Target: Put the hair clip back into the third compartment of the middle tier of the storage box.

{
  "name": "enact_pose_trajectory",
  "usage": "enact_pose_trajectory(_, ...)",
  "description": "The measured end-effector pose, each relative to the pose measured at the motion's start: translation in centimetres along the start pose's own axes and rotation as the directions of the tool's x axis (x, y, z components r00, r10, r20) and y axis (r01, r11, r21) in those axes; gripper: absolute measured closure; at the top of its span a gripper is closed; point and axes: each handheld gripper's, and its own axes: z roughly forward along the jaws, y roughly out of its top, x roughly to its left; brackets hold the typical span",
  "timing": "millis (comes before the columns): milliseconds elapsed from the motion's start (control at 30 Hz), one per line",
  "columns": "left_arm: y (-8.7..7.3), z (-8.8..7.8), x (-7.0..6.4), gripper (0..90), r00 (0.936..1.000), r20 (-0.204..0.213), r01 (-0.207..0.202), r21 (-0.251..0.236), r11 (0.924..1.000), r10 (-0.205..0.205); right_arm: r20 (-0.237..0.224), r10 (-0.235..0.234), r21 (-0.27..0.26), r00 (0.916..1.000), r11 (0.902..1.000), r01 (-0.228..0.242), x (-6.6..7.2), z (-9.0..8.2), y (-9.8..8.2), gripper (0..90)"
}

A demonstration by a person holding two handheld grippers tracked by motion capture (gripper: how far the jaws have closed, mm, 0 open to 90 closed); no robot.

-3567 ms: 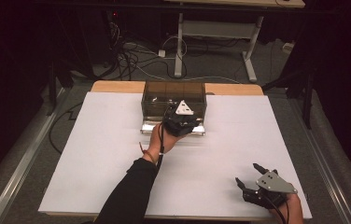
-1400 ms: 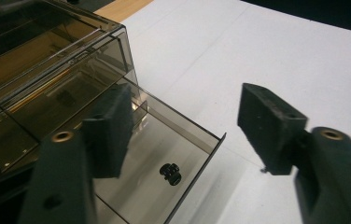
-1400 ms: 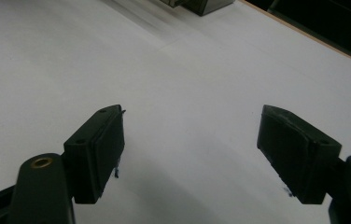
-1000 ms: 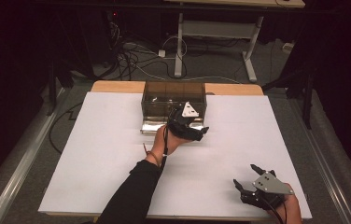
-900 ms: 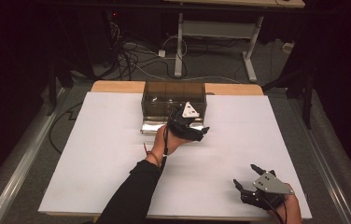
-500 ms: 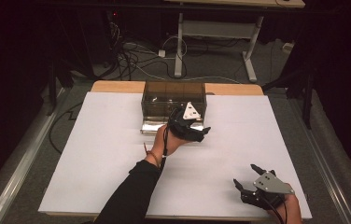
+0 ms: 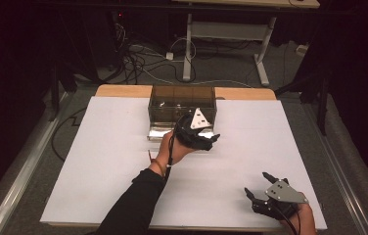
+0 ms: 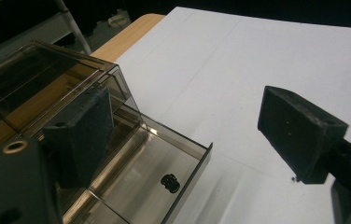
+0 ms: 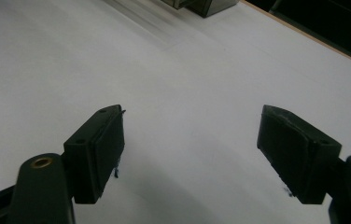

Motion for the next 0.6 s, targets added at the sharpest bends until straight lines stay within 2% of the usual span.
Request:
enact_pose_trajectory(267, -0.1, -0.6, -0.3, 17.2, 0.9997, 0.011, -0.02, -0.007, 0.9998, 0.02, 0.0, 0.003, 0.0, 1.0, 1.0, -0.003, 0.0, 0.0, 0.0, 23.5)
enact_pose_trajectory(433, -0.1, -1.2, -0.4, 17.2, 0.9992, 0.005, -0.039, -0.022, 0.999, 0.039, 0.001, 0.004, -0.002, 1.0, 1.0, -0.004, 0.0, 0.0, 0.0, 23.5)
enact_pose_trajectory(600, -0.1, -1.8, -0.3, 17.1, 0.999, 0.015, -0.043, -0.031, 0.9986, 0.043, -0.004, 0.001, -0.002, 1.0, 1.0, -0.001, 0.1, 0.1, 0.1, 23.5)
